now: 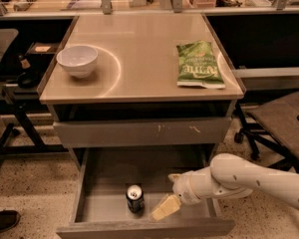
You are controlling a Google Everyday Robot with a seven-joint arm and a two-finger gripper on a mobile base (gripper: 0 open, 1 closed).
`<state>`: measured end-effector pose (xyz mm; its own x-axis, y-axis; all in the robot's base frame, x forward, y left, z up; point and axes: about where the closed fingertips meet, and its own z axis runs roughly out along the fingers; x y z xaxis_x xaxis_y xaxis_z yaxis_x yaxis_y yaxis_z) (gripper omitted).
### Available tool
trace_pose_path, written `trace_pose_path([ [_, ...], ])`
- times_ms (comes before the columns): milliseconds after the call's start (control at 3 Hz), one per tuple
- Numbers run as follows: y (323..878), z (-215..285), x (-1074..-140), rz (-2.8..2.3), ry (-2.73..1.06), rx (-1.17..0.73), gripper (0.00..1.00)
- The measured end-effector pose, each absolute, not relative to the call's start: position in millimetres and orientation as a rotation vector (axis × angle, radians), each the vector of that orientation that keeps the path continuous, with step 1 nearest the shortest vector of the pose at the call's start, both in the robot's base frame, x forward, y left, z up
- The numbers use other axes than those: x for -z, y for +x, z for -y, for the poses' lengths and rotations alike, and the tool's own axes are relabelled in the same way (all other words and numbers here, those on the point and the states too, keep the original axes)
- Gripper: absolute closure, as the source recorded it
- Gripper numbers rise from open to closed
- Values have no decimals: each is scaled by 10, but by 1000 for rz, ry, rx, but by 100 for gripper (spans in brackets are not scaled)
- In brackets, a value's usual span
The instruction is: Pick pepsi can from middle drawer and place on counter
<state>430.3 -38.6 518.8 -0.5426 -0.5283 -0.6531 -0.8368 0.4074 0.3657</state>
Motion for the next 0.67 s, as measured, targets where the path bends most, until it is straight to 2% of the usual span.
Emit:
trace_pose_path([
  [667, 4329, 332, -5075, -2211, -1153, -945, 0],
])
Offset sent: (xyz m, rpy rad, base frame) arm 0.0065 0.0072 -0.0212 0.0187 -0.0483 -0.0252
